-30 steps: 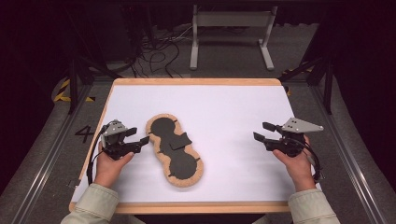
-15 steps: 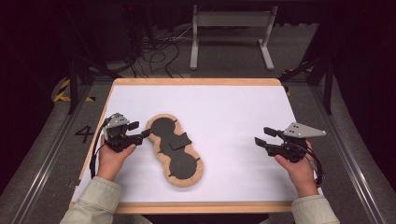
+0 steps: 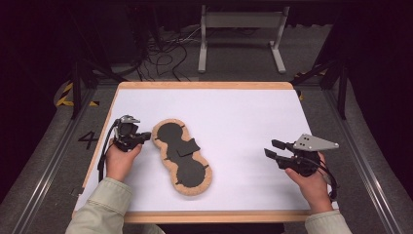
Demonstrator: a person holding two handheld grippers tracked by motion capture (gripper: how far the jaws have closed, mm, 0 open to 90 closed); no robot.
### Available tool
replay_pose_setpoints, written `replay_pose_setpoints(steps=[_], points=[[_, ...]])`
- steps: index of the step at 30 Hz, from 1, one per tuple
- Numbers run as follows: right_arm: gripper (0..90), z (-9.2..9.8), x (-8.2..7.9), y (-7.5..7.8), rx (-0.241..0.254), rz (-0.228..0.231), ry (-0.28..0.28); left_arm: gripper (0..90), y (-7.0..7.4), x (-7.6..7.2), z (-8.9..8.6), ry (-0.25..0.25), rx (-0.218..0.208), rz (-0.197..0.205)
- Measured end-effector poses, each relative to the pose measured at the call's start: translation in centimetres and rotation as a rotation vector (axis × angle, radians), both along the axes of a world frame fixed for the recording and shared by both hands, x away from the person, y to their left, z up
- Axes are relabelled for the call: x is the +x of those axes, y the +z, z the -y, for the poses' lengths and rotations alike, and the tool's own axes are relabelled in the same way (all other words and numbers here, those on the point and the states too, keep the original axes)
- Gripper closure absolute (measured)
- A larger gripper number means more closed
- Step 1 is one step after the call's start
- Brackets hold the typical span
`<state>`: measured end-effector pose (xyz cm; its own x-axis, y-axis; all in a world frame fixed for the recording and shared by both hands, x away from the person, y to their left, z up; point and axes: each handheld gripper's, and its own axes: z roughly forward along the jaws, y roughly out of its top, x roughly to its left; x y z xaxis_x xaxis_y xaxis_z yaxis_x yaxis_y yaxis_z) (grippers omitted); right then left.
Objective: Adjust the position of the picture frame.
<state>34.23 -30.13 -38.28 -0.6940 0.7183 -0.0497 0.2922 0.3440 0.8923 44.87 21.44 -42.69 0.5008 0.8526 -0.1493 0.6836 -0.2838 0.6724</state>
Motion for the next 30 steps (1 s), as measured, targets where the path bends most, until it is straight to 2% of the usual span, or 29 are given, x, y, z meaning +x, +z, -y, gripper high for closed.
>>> replay_pose_setpoints(steps=[1,3,6,10,11,16,21,22,25,28,30], points=[[55.4,0.0,-0.1,0.0,-0.002,-0.001,0.0,90.0,-0.3,0.4,0.0,0.008,0.0,-0.035],[55.4,0.1,-0.2,0.0,-0.005,0.0,-0.003,90.0,-0.5,0.7,0.2,0.013,0.016,-0.068],[55.4,0.3,-0.3,0.0,-0.002,-0.004,-0.01,89.9,-1.0,1.1,0.3,0.029,0.038,-0.108],[55.4,0.4,-0.5,-0.1,-0.002,-0.004,-0.016,90.0,-1.5,1.5,0.3,0.035,0.042,-0.133],[55.4,0.5,-0.5,-0.1,-0.003,-0.005,-0.021,90.0,-1.7,1.7,0.5,0.032,0.039,-0.152],[55.4,0.5,-0.6,-0.2,-0.007,-0.006,-0.023,90.0,-1.7,2.0,0.9,0.027,0.057,-0.147],[55.3,0.7,-0.8,-0.2,-0.004,-0.006,-0.029,90.0,-1.9,2.5,2.0,0.02,0.033,-0.144],[55.4,0.7,-0.8,-0.1,-0.006,-0.006,-0.03,90.0,-1.9,2.7,2.4,0.01,0.034,-0.141],[55.4,0.9,-1.0,-0.2,-0.005,-0.008,-0.035,90.0,-2.3,3.0,3.5,-0.03,-0.015,-0.153],[55.3,1.0,-1.0,-0.3,-0.006,-0.011,-0.038,90.0,-2.2,3.1,4.9,-0.054,0.01,-0.13],[55.3,1.1,-1.1,-0.3,-0.008,-0.014,-0.042,90.0,-2.2,3.3,5.7,-0.067,0.01,-0.119]])
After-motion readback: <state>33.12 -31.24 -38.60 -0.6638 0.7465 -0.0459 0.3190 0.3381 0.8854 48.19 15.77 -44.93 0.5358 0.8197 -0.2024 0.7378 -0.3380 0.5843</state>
